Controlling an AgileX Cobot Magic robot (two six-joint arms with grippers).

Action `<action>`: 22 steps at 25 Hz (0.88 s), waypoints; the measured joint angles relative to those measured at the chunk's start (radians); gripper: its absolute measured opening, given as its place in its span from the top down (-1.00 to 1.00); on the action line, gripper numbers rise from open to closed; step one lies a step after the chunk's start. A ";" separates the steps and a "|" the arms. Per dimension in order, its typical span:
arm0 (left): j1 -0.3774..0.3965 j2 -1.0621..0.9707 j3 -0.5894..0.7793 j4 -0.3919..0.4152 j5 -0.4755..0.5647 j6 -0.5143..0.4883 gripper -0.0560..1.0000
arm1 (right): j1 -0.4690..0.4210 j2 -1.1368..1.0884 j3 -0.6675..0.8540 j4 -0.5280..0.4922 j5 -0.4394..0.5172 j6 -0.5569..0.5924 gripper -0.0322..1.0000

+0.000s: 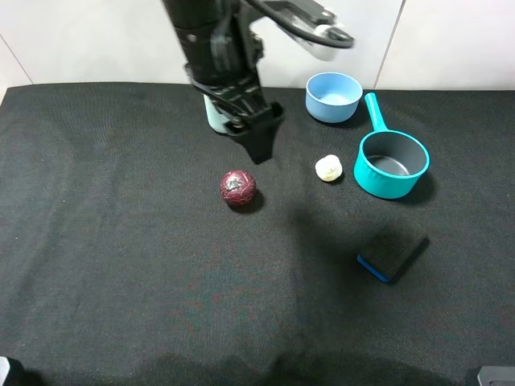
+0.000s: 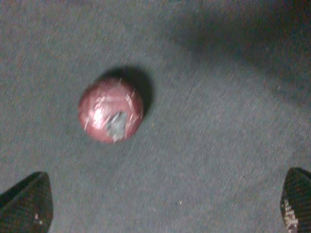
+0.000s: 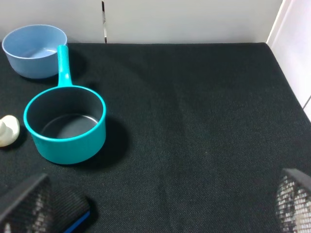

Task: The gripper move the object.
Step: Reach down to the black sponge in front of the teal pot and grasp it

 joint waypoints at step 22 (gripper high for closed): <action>-0.155 0.314 -0.336 0.000 -0.019 -0.082 -0.98 | 0.000 0.000 0.000 0.000 0.000 0.000 -0.41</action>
